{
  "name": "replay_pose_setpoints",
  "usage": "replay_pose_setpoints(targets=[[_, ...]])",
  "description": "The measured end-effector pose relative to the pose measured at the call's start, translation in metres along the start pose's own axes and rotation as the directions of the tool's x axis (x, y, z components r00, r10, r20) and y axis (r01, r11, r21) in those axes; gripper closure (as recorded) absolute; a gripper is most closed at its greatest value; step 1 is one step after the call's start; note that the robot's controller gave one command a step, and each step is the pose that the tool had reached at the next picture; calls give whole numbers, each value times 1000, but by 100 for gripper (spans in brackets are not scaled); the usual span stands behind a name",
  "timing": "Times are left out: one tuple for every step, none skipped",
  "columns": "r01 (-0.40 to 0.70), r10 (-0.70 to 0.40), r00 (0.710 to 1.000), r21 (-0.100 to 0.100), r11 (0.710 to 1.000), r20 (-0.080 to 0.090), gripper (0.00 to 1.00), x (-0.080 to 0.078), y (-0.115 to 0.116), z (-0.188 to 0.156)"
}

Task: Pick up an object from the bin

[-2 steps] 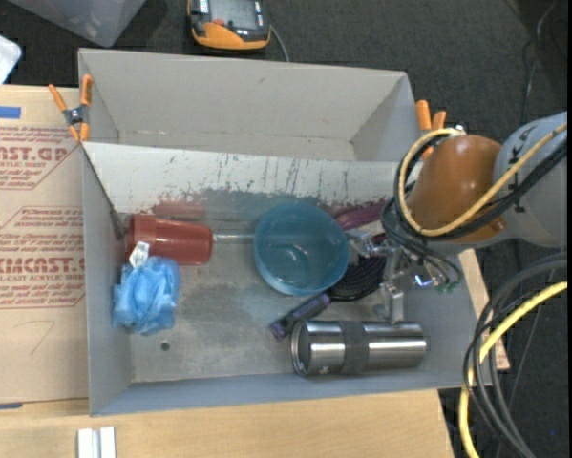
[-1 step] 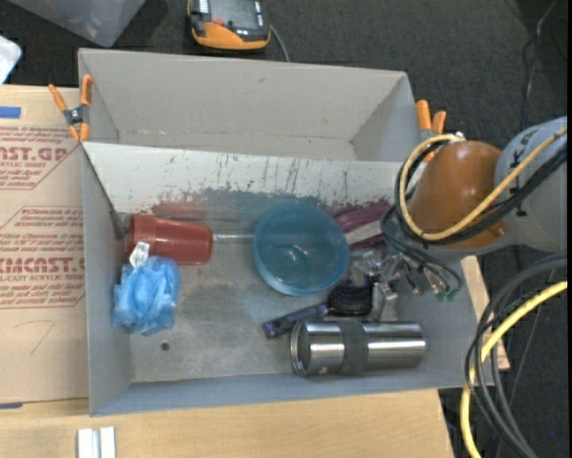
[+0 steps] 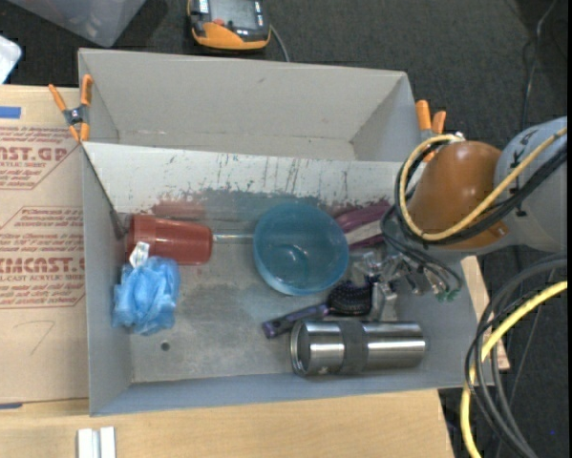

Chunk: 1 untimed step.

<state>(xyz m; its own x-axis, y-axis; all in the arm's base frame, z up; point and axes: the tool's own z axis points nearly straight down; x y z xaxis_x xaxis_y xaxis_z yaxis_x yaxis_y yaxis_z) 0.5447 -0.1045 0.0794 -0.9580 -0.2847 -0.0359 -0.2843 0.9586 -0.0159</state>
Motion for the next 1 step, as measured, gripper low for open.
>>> replay_pose_setpoints(targets=[[0,0,1000,0,1000,0,100,0,0,0]])
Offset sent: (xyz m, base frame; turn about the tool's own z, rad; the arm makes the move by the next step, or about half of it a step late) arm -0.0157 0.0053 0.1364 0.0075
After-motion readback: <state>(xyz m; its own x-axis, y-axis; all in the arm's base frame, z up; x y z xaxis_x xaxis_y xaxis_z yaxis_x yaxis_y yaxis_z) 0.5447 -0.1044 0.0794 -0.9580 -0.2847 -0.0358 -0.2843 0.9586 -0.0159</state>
